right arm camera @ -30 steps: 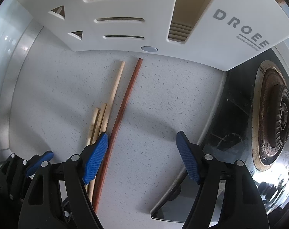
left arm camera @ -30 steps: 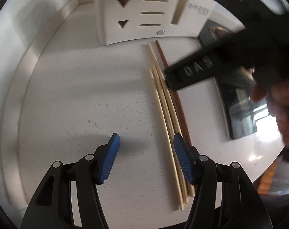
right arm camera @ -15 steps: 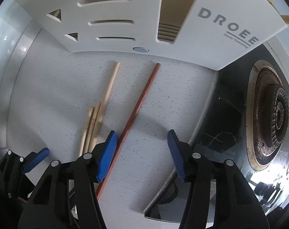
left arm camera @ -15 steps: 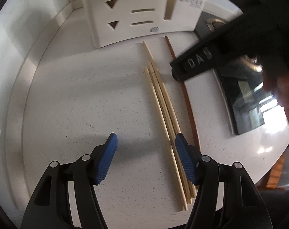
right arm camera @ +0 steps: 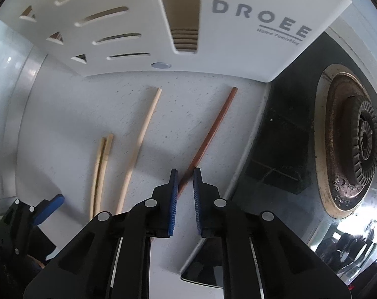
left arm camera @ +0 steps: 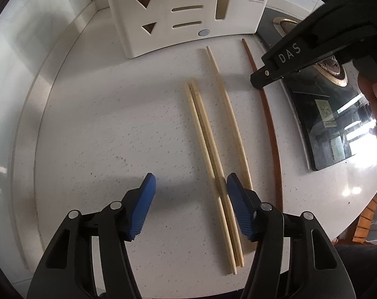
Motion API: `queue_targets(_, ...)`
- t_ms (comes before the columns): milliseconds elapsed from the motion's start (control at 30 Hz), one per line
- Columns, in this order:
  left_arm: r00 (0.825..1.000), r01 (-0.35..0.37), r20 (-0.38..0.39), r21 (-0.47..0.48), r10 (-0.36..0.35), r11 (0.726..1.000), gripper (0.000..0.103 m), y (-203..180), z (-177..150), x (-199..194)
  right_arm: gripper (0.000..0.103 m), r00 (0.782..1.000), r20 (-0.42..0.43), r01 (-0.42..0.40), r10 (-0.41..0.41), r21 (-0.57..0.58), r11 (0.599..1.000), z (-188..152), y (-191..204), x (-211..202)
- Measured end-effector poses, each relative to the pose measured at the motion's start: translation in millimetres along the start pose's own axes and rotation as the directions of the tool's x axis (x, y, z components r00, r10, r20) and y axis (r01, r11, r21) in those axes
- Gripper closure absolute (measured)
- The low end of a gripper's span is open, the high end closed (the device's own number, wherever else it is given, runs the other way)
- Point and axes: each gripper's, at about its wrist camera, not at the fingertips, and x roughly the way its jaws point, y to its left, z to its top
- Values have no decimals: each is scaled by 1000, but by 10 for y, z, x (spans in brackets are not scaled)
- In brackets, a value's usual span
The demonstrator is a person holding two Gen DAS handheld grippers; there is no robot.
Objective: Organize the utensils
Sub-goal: 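Close the right tool on a dark brown chopstick while the left closes on a light one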
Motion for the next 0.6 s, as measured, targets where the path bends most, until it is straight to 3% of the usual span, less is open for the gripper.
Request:
queue_targets(433, 999, 42, -27, -70, -44, 997, 48, 103, 53, -4, 97, 998, -28, -63, 63, -8, 998, -138, -155, -32)
queue_targets(600, 999, 18, -43, -27, -19, 999, 47, 54, 65, 21, 97, 998, -27, -60, 59, -27, 998, -197, -127, -19)
